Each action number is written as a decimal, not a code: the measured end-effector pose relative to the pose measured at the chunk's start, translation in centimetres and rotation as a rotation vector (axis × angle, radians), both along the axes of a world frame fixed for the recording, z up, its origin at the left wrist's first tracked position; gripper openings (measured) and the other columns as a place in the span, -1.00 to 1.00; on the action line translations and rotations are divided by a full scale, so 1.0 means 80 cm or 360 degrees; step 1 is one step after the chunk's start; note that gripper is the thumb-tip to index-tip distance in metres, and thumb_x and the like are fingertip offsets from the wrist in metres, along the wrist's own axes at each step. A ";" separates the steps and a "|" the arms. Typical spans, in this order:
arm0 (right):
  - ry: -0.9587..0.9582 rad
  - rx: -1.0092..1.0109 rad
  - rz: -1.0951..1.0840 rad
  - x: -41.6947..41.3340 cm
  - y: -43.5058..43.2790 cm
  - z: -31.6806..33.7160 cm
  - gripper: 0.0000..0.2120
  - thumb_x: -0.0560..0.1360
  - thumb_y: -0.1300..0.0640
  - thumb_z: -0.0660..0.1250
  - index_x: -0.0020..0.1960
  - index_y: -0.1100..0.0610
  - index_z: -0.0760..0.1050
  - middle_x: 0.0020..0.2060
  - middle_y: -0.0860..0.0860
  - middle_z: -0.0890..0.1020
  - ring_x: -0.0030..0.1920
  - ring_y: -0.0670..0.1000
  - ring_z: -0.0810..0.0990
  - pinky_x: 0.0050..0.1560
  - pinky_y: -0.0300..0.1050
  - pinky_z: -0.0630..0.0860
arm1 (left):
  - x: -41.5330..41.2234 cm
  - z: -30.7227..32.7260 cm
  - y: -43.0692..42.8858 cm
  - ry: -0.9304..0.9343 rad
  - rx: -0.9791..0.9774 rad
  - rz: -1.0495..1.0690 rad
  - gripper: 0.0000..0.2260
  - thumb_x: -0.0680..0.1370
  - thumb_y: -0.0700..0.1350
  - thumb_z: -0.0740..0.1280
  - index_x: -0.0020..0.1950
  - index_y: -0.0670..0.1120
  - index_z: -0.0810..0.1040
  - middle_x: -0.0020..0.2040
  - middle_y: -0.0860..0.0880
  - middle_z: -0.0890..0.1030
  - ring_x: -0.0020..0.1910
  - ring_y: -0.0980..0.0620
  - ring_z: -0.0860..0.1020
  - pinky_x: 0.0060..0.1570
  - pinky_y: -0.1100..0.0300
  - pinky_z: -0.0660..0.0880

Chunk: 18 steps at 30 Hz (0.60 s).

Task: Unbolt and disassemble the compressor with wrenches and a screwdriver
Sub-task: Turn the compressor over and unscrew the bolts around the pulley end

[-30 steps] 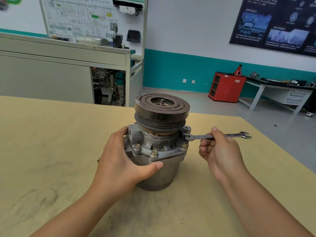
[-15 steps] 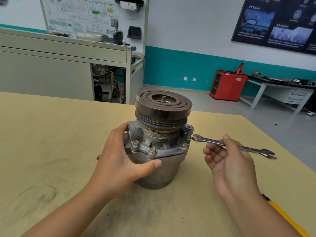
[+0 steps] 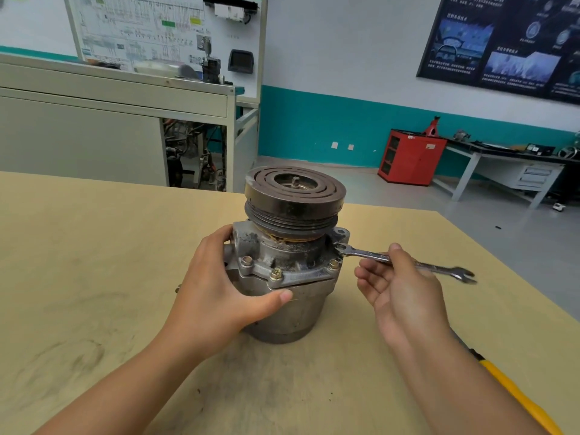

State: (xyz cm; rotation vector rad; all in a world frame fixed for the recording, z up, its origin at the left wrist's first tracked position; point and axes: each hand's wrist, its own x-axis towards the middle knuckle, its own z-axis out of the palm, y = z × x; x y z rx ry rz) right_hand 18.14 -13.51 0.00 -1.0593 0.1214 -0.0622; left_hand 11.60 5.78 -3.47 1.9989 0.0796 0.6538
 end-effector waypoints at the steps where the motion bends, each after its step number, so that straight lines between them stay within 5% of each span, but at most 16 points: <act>1: 0.0052 -0.0085 0.0068 0.011 -0.005 0.004 -0.76 0.63 0.12 0.16 -0.20 0.15 0.36 -0.60 0.03 0.55 -0.60 -0.07 0.53 -0.57 -0.31 0.45 | 0.000 0.000 0.000 0.0001 -0.0005 -0.0004 -0.07 0.04 0.32 0.47 0.37 0.16 0.30 0.25 0.16 0.45 0.22 0.15 0.48 0.21 0.02 0.48; 6: 0.0185 -0.0463 0.0447 0.056 -0.014 0.025 -0.72 0.62 0.08 0.19 -0.24 0.14 0.37 -0.62 -0.02 0.44 -0.64 -0.12 0.37 -0.62 -0.33 0.32 | -0.001 0.000 0.001 0.0006 -0.0016 -0.0014 -0.08 0.04 0.32 0.46 0.37 0.16 0.30 0.25 0.19 0.43 0.22 0.21 0.46 0.20 0.10 0.47; 10: 0.0063 -0.0182 0.0170 0.050 -0.023 0.024 -0.72 0.64 0.11 0.14 -0.25 0.13 0.33 -0.63 -0.05 0.38 -0.65 -0.13 0.28 -0.62 -0.36 0.23 | 0.000 0.000 0.002 0.0009 -0.0013 -0.0014 -0.07 0.04 0.32 0.46 0.37 0.16 0.29 0.26 0.20 0.43 0.23 0.21 0.45 0.22 0.06 0.47; 18: -0.0118 -0.0103 -0.0181 -0.004 -0.007 0.000 -0.79 0.62 0.14 0.19 -0.18 0.16 0.38 -0.60 0.00 0.55 -0.58 -0.06 0.53 -0.56 -0.31 0.44 | 0.000 0.000 0.002 0.0005 0.0008 -0.0004 -0.07 0.04 0.35 0.44 0.37 0.16 0.30 0.26 0.21 0.43 0.23 0.24 0.43 0.22 0.07 0.46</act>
